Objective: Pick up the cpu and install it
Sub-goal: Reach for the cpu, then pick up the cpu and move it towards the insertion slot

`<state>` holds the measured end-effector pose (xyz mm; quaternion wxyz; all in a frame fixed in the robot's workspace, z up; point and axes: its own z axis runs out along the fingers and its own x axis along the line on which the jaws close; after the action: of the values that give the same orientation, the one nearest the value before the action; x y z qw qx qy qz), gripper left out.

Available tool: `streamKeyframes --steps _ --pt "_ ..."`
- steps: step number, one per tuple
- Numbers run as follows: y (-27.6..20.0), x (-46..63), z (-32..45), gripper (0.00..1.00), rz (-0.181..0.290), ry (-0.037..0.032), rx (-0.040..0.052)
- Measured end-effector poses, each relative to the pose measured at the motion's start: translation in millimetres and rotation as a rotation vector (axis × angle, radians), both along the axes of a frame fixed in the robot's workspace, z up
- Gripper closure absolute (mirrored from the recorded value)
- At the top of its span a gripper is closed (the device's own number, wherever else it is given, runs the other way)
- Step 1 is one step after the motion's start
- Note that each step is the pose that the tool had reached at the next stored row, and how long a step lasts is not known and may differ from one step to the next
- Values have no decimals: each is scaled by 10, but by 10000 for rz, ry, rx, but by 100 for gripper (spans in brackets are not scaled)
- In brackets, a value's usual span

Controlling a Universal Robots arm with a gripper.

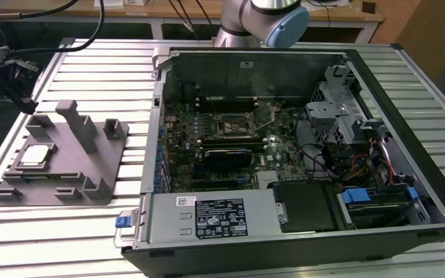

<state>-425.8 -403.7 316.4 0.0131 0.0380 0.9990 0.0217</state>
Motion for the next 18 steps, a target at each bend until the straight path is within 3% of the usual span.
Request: streamKeyframes --steps 15,18 --pt "-21 -72 -41 89 0 -2 -1" --pt "-24 -88 -47 89 -1 -5 33"
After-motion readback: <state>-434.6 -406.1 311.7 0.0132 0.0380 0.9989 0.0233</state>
